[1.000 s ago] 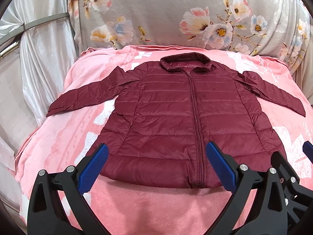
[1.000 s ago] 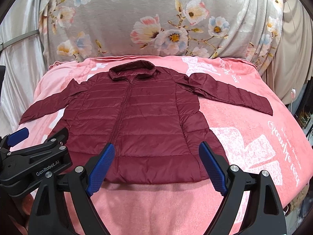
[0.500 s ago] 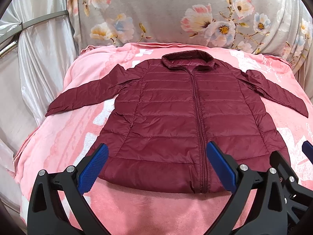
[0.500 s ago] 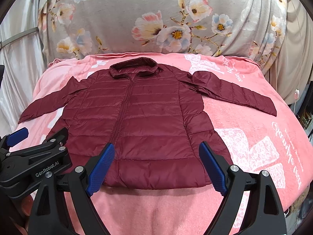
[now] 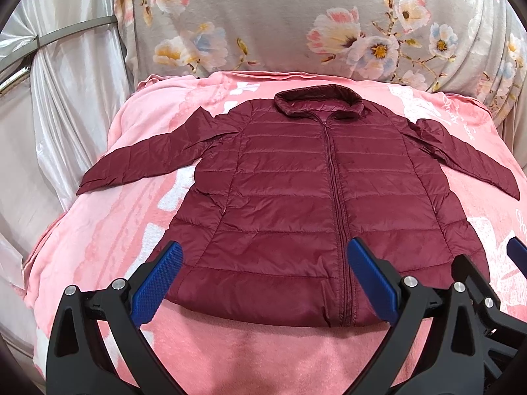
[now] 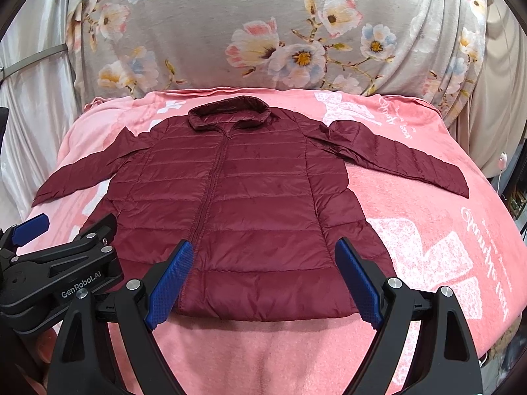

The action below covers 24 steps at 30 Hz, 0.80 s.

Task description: Fold large clothes

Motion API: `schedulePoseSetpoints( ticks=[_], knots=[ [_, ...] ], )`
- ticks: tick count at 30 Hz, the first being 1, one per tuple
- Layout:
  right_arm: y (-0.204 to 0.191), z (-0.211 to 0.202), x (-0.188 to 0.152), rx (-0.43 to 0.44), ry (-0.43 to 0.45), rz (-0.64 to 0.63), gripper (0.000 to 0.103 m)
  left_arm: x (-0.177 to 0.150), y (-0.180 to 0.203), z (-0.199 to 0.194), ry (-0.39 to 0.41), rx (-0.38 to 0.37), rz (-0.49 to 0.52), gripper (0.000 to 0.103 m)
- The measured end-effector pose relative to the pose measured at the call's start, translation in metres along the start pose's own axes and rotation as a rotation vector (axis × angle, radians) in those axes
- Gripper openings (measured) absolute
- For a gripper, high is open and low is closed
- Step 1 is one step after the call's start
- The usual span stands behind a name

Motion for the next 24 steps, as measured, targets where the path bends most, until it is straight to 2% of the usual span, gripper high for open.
schedulePoseSetpoints(
  ticks=[19,24],
  knots=[
    [0.001,0.01,-0.005,0.0,-0.011,0.004,0.085,-0.002,0.0,0.014,-0.016,0.002,0.0,0.098],
    [0.012,0.022,-0.004,-0.01,-0.016,0.014,0.085,-0.003,0.002,0.02,-0.028,0.002,0.0,0.098]
  ],
)
Point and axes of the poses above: each gripper's, at about its wrist camera, not at the fingertips, and z roughly the way its jaws point, y to its right, x to its top, the point moved 10 cm from there along z, roughly the way its jaws point, and after that the axes turned 15 degrees about y, right-handed, at the moved point
